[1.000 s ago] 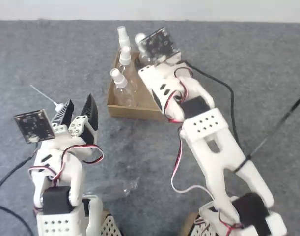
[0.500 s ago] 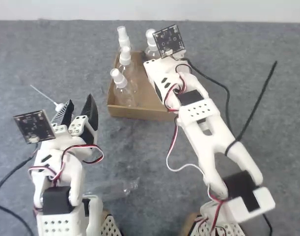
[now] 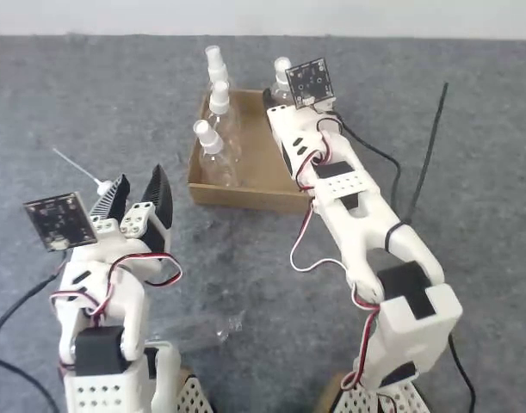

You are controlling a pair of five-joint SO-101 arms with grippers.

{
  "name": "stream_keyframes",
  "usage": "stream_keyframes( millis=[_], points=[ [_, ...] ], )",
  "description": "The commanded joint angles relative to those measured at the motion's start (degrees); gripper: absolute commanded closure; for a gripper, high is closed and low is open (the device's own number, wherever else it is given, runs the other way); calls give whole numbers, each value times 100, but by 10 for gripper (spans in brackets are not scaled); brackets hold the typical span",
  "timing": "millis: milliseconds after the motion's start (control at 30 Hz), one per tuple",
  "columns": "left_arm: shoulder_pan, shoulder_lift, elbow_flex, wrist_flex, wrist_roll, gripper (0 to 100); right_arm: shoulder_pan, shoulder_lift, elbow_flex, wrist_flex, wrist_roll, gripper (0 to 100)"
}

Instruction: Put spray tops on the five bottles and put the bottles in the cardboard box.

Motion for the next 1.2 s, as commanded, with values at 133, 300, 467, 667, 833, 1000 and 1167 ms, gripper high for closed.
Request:
stream_keyframes(
  millis=[133,300,467,667,833,1000,1167],
  points=[
    [-9,-79,-66,-193,35,826,92,321,-818,-303,-35,965],
    [0,-79,-66,-193,35,826,171,699,-1116,-303,-35,965],
    [0,-79,-66,-193,35,826,207,796,-1152,-303,-35,965],
    [0,-79,-66,-202,35,826,198,822,-1116,-295,-35,965],
    [0,-79,-57,-202,26,826,198,1086,-1160,-347,-35,965],
    [0,-79,-57,-202,26,826,180,1156,-1160,-347,-35,963],
    [0,-79,-57,-202,26,826,198,1200,-1160,-347,-35,960]
  ],
)
